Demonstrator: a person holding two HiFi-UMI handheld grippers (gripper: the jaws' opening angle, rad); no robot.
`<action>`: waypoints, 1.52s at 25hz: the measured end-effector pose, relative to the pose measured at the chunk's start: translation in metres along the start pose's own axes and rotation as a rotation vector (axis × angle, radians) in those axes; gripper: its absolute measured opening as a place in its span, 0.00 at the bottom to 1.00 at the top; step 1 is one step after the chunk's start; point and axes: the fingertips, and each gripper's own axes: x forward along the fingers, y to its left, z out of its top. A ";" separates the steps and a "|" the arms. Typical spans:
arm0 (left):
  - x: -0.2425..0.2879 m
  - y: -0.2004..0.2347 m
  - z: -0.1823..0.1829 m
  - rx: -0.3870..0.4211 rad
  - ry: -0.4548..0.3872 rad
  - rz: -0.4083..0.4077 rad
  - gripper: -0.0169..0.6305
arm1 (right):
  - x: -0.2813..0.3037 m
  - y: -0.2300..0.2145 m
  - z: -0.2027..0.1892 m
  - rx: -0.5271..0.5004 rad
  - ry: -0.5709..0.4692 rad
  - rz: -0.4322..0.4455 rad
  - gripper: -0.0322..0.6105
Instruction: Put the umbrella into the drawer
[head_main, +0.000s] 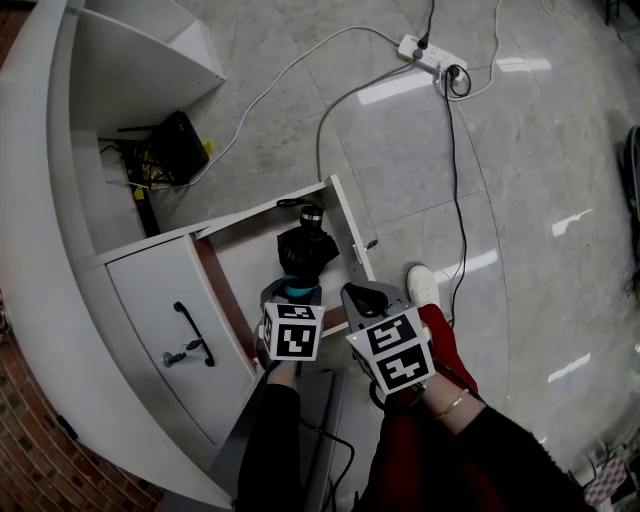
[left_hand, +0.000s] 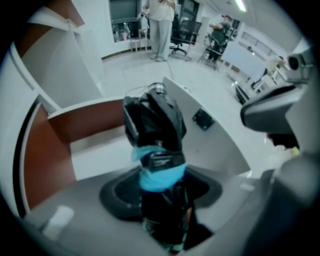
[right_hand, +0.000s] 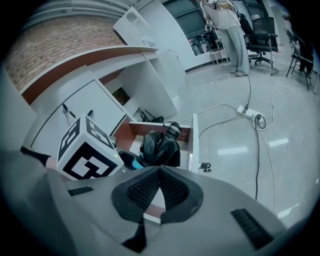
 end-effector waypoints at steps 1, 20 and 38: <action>0.003 0.002 -0.003 0.002 0.012 0.002 0.37 | 0.001 0.000 -0.001 0.001 0.003 0.002 0.05; 0.052 0.017 -0.034 0.087 0.217 -0.009 0.37 | 0.025 0.008 -0.024 0.031 0.111 0.031 0.05; 0.048 0.019 -0.025 0.022 0.135 0.017 0.50 | 0.025 0.002 -0.025 0.052 0.113 0.030 0.05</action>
